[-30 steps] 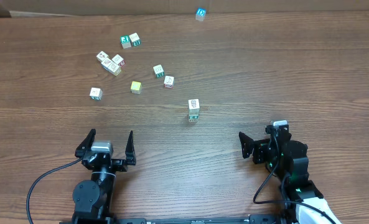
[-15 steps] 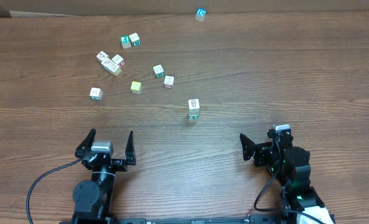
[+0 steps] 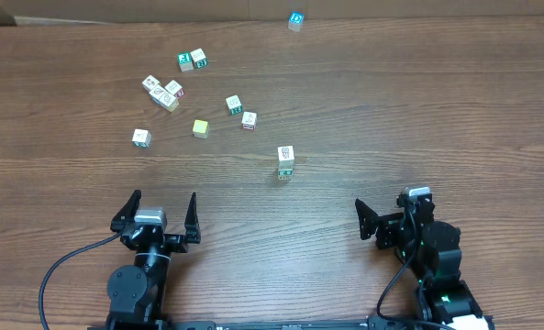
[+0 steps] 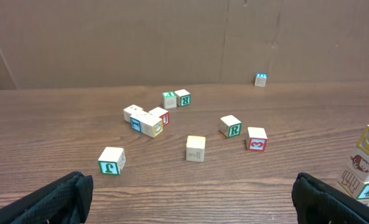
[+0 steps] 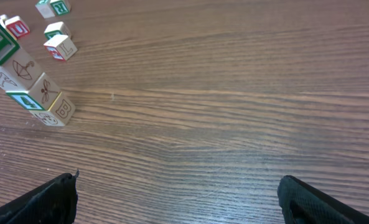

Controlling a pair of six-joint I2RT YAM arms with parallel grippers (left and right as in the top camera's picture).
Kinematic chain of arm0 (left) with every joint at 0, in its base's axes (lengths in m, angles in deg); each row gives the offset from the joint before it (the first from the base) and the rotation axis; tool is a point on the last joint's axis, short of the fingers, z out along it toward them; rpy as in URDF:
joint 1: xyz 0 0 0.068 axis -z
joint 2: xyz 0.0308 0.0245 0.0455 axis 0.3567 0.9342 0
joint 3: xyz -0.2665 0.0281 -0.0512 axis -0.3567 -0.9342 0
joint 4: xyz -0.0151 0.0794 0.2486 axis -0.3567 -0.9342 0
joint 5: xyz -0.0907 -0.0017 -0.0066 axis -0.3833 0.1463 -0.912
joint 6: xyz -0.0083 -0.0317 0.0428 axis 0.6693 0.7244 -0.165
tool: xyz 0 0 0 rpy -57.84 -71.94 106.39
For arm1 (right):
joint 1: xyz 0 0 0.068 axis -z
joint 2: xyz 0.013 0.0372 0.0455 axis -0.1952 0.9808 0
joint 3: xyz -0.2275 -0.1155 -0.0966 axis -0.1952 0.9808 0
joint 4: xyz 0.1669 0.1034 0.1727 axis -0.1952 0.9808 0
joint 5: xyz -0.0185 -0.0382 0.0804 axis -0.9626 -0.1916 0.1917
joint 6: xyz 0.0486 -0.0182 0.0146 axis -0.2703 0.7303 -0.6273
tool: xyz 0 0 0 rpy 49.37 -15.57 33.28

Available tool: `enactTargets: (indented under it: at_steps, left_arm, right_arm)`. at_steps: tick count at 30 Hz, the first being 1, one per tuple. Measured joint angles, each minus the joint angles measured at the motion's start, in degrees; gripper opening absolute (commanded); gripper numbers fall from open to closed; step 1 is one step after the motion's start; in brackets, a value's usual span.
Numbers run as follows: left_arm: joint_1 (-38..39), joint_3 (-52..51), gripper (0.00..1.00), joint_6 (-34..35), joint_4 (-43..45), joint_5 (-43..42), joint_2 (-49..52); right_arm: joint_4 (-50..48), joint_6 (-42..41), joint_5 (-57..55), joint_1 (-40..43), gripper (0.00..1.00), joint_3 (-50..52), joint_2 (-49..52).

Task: Form a tower

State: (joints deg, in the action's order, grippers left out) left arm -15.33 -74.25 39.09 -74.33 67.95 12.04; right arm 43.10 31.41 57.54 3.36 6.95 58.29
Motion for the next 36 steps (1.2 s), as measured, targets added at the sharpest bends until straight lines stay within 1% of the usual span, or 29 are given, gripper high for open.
enactTargets:
  at_steps: [6, 19, 36]
  left_arm:
    - [0.0, 0.0, 1.0, 0.0, 0.0, 0.0, 0.0]
    - [0.0, 0.0, 1.0, 0.0, 0.0, 0.0, 0.0]
    - [0.0, 0.0, 1.0, 0.0, 0.0, 0.0, 0.0]
  right_arm:
    - [0.5, 0.0, 0.0, 0.0, 1.0, 0.0, -2.0]
    - [10.6, 0.0, 0.0, 0.0, 1.0, 0.0, -9.1]
    - [10.8, 0.0, 0.0, 0.0, 1.0, 0.0, -19.6]
